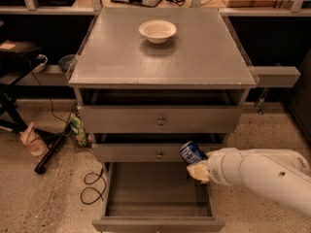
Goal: Place pepsi can into bottom drawer
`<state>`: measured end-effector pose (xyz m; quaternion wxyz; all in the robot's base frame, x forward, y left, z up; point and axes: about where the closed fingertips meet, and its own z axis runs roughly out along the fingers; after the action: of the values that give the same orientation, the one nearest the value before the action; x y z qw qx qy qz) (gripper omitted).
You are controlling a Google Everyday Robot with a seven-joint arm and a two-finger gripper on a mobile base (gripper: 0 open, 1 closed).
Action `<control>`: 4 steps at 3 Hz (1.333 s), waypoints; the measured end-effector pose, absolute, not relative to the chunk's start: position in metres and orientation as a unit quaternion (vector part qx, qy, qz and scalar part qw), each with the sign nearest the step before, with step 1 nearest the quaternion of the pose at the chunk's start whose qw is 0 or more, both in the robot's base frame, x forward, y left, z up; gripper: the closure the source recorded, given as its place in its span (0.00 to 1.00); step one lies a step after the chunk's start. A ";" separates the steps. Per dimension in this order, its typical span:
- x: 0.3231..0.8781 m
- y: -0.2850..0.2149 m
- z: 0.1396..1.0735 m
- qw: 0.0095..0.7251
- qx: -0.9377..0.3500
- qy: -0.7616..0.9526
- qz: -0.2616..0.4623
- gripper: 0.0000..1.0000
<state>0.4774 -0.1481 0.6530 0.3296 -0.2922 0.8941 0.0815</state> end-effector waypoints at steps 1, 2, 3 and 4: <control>0.468 -0.148 0.630 0.319 -0.285 0.896 0.119 1.00; 0.461 -0.151 0.609 0.308 -0.271 0.899 0.151 1.00; 0.459 -0.150 0.589 0.295 -0.263 0.904 0.165 1.00; 0.459 -0.150 0.589 0.295 -0.263 0.904 0.165 1.00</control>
Offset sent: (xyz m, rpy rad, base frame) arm -0.0250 -0.0076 -0.0719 0.2026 0.1429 -0.0033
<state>0.4594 -0.1498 0.5894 0.2952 -0.2632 0.9036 0.1648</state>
